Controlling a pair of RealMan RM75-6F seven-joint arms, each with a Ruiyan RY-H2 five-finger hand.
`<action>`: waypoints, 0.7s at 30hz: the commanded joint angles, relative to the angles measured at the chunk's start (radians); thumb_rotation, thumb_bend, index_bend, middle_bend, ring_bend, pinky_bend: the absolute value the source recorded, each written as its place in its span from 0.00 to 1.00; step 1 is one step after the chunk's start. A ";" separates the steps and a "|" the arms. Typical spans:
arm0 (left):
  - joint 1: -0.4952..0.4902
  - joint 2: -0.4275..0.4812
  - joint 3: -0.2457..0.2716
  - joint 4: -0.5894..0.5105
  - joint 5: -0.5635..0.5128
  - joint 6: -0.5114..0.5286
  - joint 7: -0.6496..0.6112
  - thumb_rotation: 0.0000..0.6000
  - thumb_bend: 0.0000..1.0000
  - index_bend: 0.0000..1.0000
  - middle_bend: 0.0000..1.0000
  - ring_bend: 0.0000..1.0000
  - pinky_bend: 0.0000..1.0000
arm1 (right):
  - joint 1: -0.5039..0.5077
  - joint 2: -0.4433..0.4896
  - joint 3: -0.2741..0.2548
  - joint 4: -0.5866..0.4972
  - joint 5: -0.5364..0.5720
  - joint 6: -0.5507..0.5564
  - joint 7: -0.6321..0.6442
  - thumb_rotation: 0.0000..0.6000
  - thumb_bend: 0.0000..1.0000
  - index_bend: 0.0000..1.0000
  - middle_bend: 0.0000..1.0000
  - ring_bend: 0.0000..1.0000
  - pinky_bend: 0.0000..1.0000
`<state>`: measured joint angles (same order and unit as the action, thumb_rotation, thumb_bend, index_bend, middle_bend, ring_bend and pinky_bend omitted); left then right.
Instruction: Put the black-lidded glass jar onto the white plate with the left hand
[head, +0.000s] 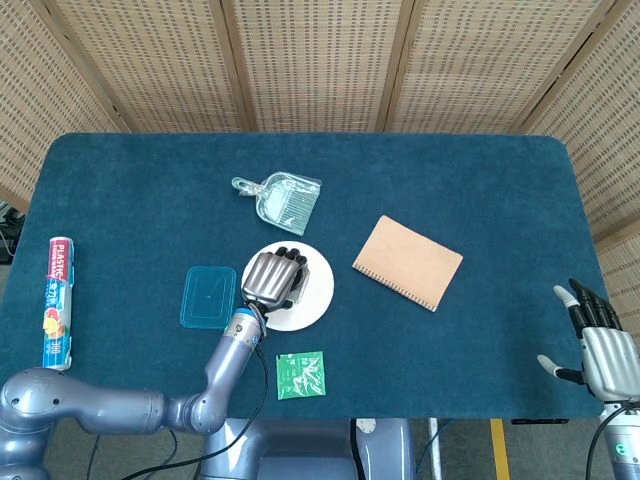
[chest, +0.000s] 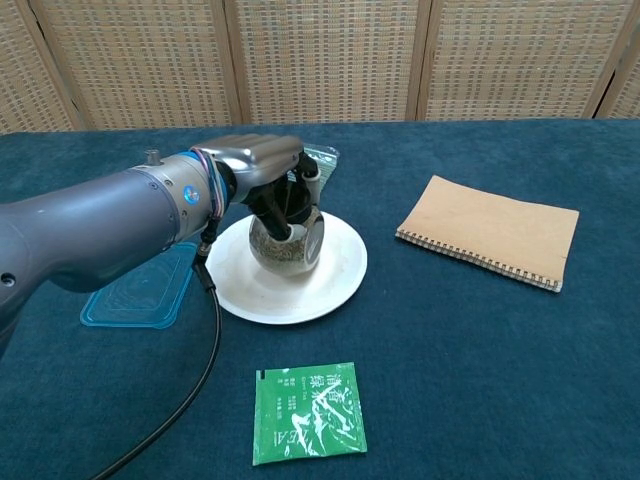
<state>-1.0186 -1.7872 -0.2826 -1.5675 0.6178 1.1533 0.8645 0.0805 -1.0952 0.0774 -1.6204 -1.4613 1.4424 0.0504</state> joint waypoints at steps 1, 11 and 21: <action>-0.003 -0.001 0.003 0.002 -0.008 0.001 0.007 1.00 0.46 0.56 0.24 0.21 0.39 | 0.000 0.000 0.000 0.000 -0.001 0.001 0.001 1.00 0.03 0.09 0.00 0.00 0.08; -0.005 0.025 0.027 -0.022 -0.036 0.002 0.040 1.00 0.36 0.28 0.00 0.00 0.11 | -0.002 -0.001 -0.002 -0.002 -0.005 0.007 -0.007 1.00 0.03 0.09 0.00 0.00 0.08; 0.029 0.080 0.019 -0.072 0.089 0.011 -0.081 1.00 0.30 0.00 0.00 0.00 0.00 | -0.002 -0.005 -0.003 -0.004 -0.007 0.010 -0.019 1.00 0.03 0.09 0.00 0.00 0.08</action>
<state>-1.0010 -1.7225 -0.2626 -1.6259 0.6793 1.1592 0.8097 0.0783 -1.0999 0.0742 -1.6238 -1.4678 1.4524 0.0313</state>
